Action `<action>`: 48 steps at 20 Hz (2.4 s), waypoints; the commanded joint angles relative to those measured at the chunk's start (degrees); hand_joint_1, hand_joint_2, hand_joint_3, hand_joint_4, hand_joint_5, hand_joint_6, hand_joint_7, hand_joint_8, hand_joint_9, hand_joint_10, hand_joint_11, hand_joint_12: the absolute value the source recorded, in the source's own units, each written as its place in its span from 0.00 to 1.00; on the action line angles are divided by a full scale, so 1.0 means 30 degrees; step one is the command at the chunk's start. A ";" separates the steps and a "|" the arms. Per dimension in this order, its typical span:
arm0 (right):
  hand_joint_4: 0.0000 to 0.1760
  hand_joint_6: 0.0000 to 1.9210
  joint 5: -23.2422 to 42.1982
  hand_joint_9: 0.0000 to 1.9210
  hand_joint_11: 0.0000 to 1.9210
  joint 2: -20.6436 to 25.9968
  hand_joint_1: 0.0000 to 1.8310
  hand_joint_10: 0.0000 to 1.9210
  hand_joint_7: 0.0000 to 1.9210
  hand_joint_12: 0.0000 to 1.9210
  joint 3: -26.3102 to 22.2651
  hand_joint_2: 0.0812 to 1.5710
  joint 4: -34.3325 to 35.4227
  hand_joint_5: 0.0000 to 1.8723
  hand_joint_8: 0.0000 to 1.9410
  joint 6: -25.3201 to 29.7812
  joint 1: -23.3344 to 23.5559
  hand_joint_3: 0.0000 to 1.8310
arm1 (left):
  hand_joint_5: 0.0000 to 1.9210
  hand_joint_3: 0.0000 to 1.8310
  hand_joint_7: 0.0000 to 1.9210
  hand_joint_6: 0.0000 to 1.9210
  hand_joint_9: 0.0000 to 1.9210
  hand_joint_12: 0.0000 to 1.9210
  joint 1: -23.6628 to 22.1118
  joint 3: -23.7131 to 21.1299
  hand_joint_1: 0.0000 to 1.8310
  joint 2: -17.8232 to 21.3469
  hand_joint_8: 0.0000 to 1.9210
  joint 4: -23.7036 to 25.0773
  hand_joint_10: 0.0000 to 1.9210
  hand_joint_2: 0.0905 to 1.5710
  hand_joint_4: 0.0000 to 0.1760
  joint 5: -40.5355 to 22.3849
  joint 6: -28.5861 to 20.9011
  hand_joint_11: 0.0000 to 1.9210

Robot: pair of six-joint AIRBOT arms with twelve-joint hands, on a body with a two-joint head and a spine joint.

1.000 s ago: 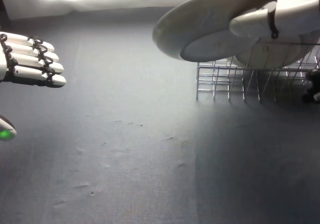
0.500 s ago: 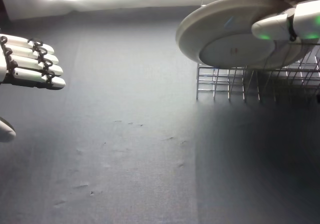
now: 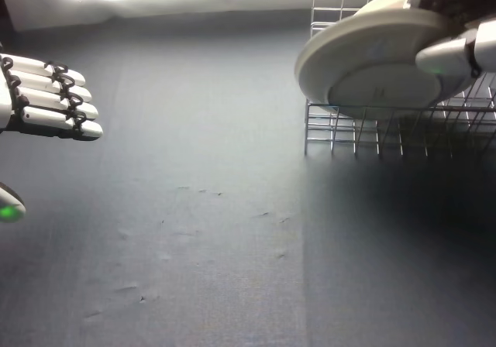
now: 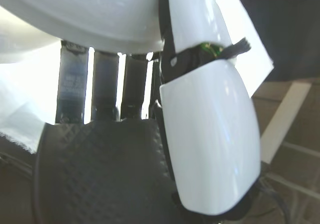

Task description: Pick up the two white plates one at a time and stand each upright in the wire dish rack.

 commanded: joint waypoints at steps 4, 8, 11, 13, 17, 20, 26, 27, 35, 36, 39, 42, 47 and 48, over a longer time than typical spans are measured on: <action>0.00 0.50 0.2722 0.52 0.44 0.0142 0.75 0.56 0.54 0.58 0.0227 0.67 -0.2128 0.52 0.41 -0.0052 -0.0123 0.00 | 0.05 0.00 0.03 0.00 0.01 0.00 -0.0150 -0.0068 0.00 0.0137 0.00 -0.1102 0.00 0.69 0.00 -0.0124 -0.0004 0.00; 0.00 0.51 0.2722 0.51 0.43 0.0090 0.75 0.57 0.54 0.58 0.0437 0.68 -0.3728 0.51 0.41 -0.0174 -0.0154 0.00 | 0.05 0.00 0.03 0.00 0.01 0.00 -0.0150 -0.0090 0.00 0.0137 0.00 -0.1102 0.00 0.69 0.00 -0.0124 -0.0004 0.00; 0.00 0.56 0.2720 0.49 0.41 -0.0053 0.75 0.59 0.51 0.58 0.0822 0.69 -0.3837 0.50 0.46 -0.0182 -0.0129 0.00 | 0.06 0.00 0.04 0.00 0.02 0.00 -0.0148 -0.0111 0.00 0.0137 0.01 -0.1087 0.00 0.69 0.00 -0.0124 -0.0004 0.00; 0.06 0.62 0.2722 0.48 0.35 -0.0099 0.66 0.20 0.48 0.58 0.0981 0.72 -0.3831 0.47 0.54 -0.0172 -0.0009 0.00 | 0.05 0.00 0.03 0.00 0.01 0.00 -0.0148 -0.0113 0.00 0.0137 0.00 -0.1079 0.00 0.69 0.00 -0.0124 -0.0004 0.00; 0.00 0.64 0.2723 0.45 0.23 -0.0130 0.61 0.02 0.46 0.59 0.0943 0.75 -0.3830 0.43 0.05 -0.0103 0.0488 0.00 | 0.05 0.00 0.04 0.00 0.02 0.00 -0.0141 -0.0148 0.00 0.0143 0.00 -0.1075 0.00 0.69 0.00 -0.0124 -0.0004 0.00; 0.00 0.05 0.2563 0.35 0.09 -0.0126 0.61 0.00 0.39 0.63 0.0685 0.71 -0.3833 0.37 0.00 -0.0086 0.1049 0.00 | 0.05 0.00 0.03 0.00 0.01 0.00 -0.0133 -0.0188 0.00 0.0143 0.00 -0.1075 0.00 0.69 0.00 -0.0124 -0.0004 0.00; 0.00 0.00 0.2376 0.26 0.00 -0.0070 0.57 0.00 0.30 0.63 -0.0161 0.72 -0.4408 0.31 0.00 -0.0080 0.1615 0.00 | 0.06 0.00 0.04 0.00 0.02 0.00 -0.0087 -0.0249 0.00 0.0146 0.00 -0.1075 0.00 0.69 0.00 -0.0124 -0.0004 0.01; 0.00 0.00 0.2376 0.26 0.00 -0.0069 0.56 0.00 0.30 0.62 -0.0331 0.72 -0.4718 0.31 0.00 -0.0079 0.1710 0.00 | 0.06 0.00 0.04 0.00 0.02 0.00 -0.0087 -0.0257 0.00 0.0148 0.00 -0.1075 0.00 0.69 0.00 -0.0134 -0.0004 0.00; 0.00 0.00 0.3776 0.00 0.00 -0.0286 0.40 0.00 0.03 0.01 -0.0894 0.68 -1.2546 0.02 0.00 0.0006 0.2016 0.00 | 0.06 0.00 0.04 0.00 0.02 0.00 -0.0093 -0.0803 0.00 0.0166 0.00 -0.1621 0.00 0.69 0.00 -0.1410 -0.0042 0.01; 0.00 0.00 0.4083 0.00 0.00 -0.0300 0.37 0.00 0.00 0.00 -0.1021 0.64 -1.3683 0.00 0.00 0.0023 0.2010 0.00 | 0.06 0.00 0.05 0.00 0.02 0.00 -0.0095 -0.1019 0.00 0.0177 0.00 -0.1952 0.00 0.69 0.00 -0.1859 -0.0099 0.00; 0.00 0.00 0.4998 0.00 0.00 -0.0326 0.36 0.00 0.00 0.00 -0.1202 0.60 -1.6645 0.00 0.00 0.0015 0.1951 0.00 | 0.06 0.00 0.04 0.00 0.02 0.00 -0.0137 -0.1676 0.00 0.0299 0.00 -0.2326 0.00 0.69 0.00 -0.2672 -0.0107 0.00; 0.00 0.00 0.5856 0.00 0.00 -0.0345 0.33 0.00 0.00 0.00 -0.1158 0.61 -1.9364 0.00 0.00 -0.0067 0.1699 0.00 | 0.06 0.00 0.04 0.00 0.02 0.00 -0.0187 -0.2300 0.00 0.0517 0.00 -0.2616 0.00 0.69 0.00 -0.3129 0.0447 0.00; 0.00 0.00 0.6820 0.00 0.00 -0.0359 0.32 0.00 0.00 0.00 -0.1063 0.60 -2.2741 0.00 0.00 -0.0344 0.1838 0.00 | 0.06 0.00 0.04 0.00 0.02 0.00 -0.0341 -0.3622 0.00 0.1056 0.00 -0.2616 0.00 0.69 0.00 -0.3106 0.1245 0.00; 0.00 0.00 0.6937 0.00 0.00 -0.0368 0.35 0.00 0.00 0.00 -0.1038 0.61 -2.3255 0.00 0.00 -0.0499 0.2077 0.00 | 0.06 0.00 0.04 0.00 0.02 0.00 -0.0347 -0.4059 0.00 0.1323 0.00 -0.2506 0.00 0.69 0.00 -0.3153 0.1602 0.00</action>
